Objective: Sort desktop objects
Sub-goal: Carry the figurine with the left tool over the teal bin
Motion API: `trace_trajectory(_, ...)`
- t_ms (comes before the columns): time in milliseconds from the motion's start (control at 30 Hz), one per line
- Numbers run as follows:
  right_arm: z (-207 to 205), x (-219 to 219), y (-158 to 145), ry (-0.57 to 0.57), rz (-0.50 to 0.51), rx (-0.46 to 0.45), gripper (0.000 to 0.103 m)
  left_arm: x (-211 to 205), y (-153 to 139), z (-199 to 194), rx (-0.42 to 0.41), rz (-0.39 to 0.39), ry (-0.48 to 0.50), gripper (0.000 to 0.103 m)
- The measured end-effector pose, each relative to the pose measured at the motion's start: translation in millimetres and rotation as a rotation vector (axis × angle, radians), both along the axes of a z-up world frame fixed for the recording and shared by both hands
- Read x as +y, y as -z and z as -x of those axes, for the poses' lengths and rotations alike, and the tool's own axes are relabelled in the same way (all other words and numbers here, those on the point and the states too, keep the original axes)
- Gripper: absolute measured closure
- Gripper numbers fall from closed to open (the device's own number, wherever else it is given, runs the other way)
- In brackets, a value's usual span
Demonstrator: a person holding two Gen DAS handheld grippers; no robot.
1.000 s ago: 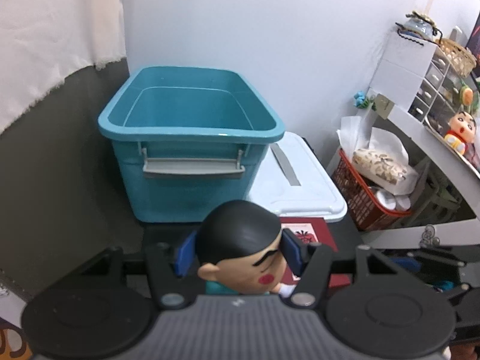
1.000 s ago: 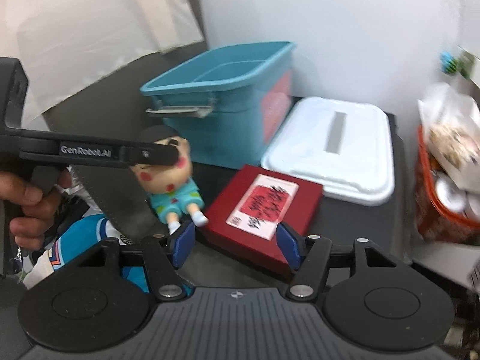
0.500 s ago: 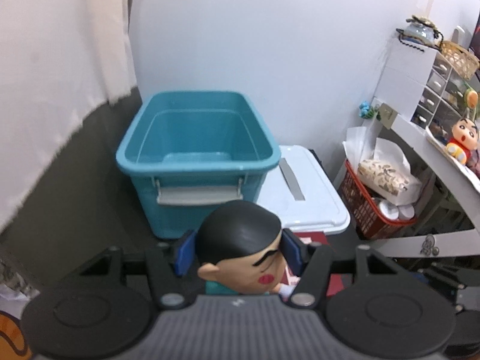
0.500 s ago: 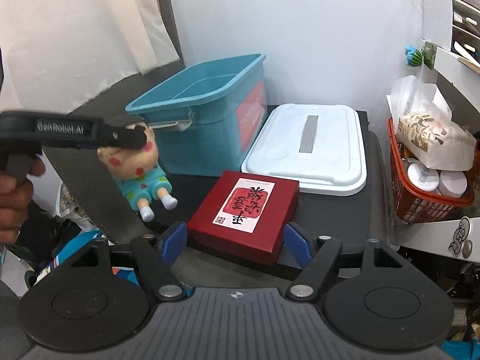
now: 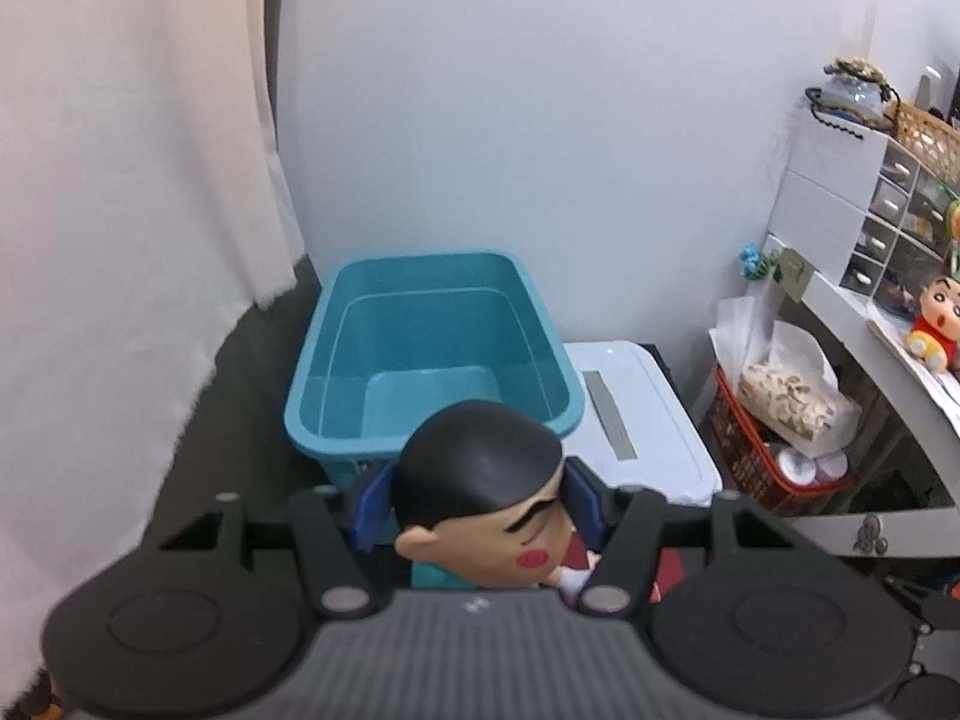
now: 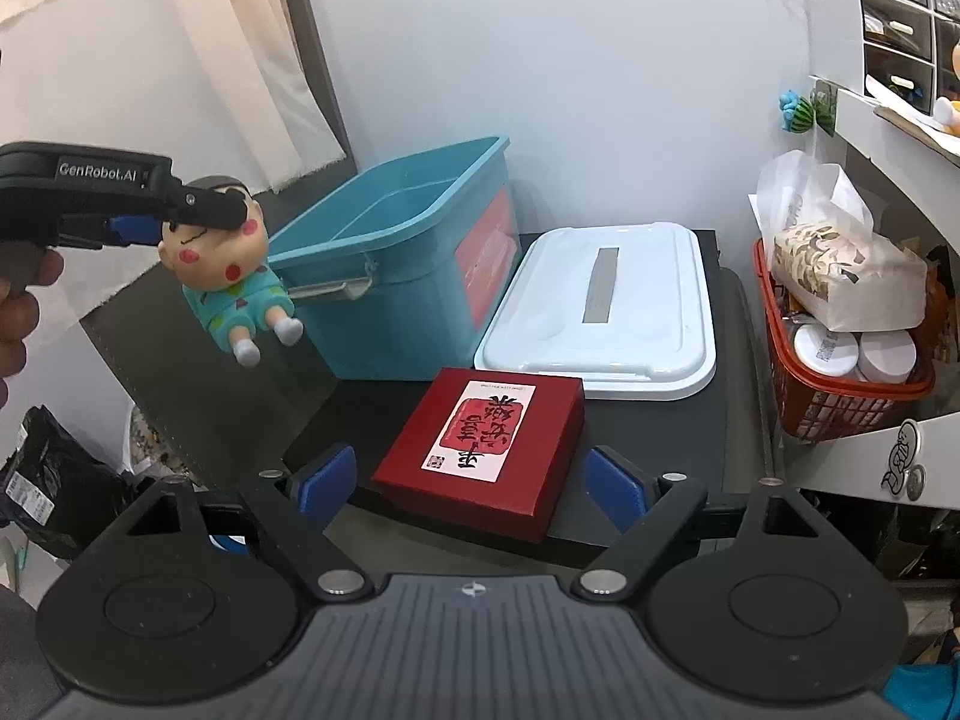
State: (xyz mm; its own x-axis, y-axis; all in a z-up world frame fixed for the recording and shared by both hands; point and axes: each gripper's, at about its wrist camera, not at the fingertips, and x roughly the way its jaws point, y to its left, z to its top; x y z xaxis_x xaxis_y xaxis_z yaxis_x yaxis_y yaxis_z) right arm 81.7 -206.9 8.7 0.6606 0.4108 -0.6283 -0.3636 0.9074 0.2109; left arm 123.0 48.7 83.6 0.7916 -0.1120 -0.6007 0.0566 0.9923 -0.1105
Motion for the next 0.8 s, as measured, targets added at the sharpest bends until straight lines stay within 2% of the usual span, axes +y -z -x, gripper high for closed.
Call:
trace_trajectory(500, -0.1, -5.3, -3.1, 0.012, -0.02, -0.012, 0.012, -2.5, -25.7, -26.5, -0.01, -0.037, -0.016, 0.039)
trace_trajectory(800, -4.5, -4.5, 0.8, 0.013, -0.018, -0.001, 0.012, 3.5, -30.0, -43.2, 0.007, -0.034, -0.038, 0.039)
